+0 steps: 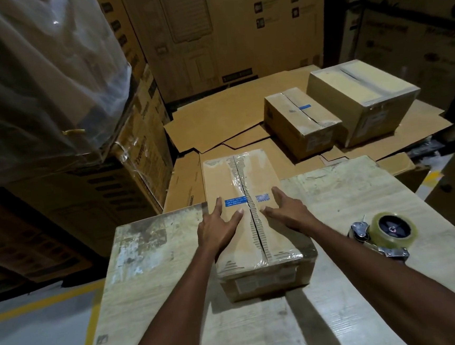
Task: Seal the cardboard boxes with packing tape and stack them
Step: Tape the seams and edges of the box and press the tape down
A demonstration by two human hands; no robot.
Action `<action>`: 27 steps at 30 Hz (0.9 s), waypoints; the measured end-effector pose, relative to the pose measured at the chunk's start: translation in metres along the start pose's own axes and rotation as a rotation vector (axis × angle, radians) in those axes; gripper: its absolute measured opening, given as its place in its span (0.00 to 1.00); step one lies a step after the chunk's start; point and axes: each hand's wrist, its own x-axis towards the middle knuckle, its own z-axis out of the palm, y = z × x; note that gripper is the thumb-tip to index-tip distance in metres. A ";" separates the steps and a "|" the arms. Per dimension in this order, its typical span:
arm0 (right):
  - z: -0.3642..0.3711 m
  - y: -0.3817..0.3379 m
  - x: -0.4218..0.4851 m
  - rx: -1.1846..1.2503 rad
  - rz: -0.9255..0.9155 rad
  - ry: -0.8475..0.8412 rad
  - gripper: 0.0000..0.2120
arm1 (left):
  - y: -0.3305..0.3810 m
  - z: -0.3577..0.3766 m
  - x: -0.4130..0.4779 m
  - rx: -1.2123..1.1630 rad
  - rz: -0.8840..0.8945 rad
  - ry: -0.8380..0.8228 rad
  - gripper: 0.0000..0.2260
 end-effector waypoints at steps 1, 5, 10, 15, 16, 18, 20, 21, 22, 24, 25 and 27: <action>-0.004 -0.003 -0.005 -0.002 -0.012 0.014 0.30 | 0.004 -0.002 -0.006 0.002 0.005 0.003 0.39; -0.030 -0.014 -0.022 -0.010 -0.056 0.053 0.30 | 0.024 -0.019 -0.023 -0.023 0.014 0.057 0.39; -0.090 -0.024 -0.038 0.057 -0.157 0.095 0.40 | 0.082 -0.057 -0.048 -0.075 0.076 0.192 0.40; -0.173 -0.007 -0.074 0.095 -0.278 0.158 0.40 | 0.158 -0.063 -0.095 -0.145 0.146 0.302 0.42; -0.191 0.002 -0.083 0.113 -0.292 0.171 0.39 | 0.176 -0.058 -0.106 -0.158 0.160 0.323 0.42; -0.219 0.018 -0.097 0.143 -0.318 0.202 0.38 | 0.208 -0.050 -0.125 -0.178 0.168 0.347 0.41; -0.250 0.039 -0.114 0.165 -0.327 0.235 0.38 | 0.240 -0.037 -0.144 -0.210 0.189 0.362 0.44; -0.267 0.051 -0.122 0.174 -0.318 0.246 0.38 | 0.259 -0.029 -0.154 -0.222 0.205 0.363 0.45; -0.279 0.060 -0.127 0.178 -0.311 0.254 0.39 | 0.271 -0.024 -0.159 -0.236 0.219 0.362 0.46; -0.309 0.082 -0.136 0.176 -0.288 0.259 0.39 | 0.306 -0.010 -0.175 -0.257 0.243 0.353 0.45; -0.324 0.091 -0.139 0.171 -0.275 0.256 0.39 | 0.324 -0.004 -0.183 -0.269 0.261 0.354 0.43; -0.352 0.112 -0.141 0.167 -0.252 0.251 0.38 | 0.360 0.010 -0.193 -0.315 0.300 0.351 0.36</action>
